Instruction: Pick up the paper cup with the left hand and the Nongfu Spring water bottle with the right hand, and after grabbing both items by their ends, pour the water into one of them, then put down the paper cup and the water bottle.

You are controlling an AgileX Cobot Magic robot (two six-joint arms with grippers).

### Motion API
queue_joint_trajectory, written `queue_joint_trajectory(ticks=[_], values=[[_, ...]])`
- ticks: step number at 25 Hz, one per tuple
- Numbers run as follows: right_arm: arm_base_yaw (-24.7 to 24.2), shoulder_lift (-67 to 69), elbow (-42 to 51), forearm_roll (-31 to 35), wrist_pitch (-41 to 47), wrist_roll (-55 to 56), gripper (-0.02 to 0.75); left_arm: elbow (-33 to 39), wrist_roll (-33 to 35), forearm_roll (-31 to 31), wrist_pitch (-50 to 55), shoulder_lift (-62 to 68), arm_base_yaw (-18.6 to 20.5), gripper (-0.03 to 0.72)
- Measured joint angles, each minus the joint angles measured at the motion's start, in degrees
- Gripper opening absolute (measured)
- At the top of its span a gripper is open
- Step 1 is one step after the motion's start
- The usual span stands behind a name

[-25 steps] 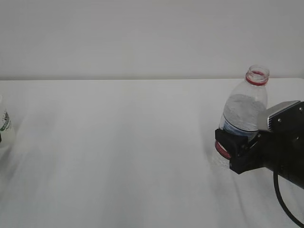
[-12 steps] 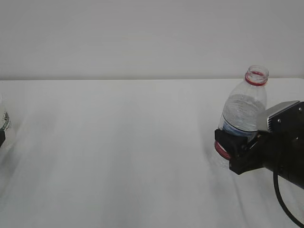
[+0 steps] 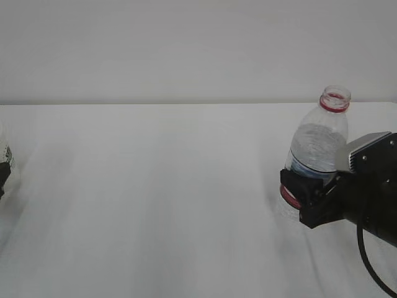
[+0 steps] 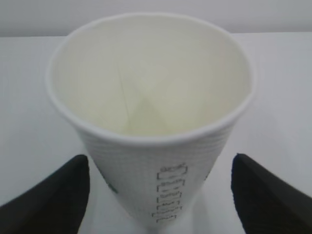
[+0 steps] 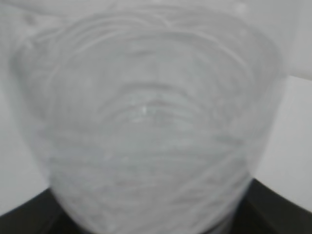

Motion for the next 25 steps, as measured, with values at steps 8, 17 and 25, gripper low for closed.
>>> queue_joint_trajectory(ticks=[8,17,25], values=[[0.00,0.00,0.00,-0.13,0.00,0.00,0.485,-1.19,0.00,0.00,0.00,2.63,0.00,0.683],[0.00,0.00,0.00,-0.22,0.00,0.00,0.485,-3.52,0.00,0.00,0.00,2.73,0.00,0.683],[0.00,0.00,0.00,-0.49,0.00,0.26,0.485,-5.29,-0.10,-0.26,0.00,3.06,1.21,0.683]])
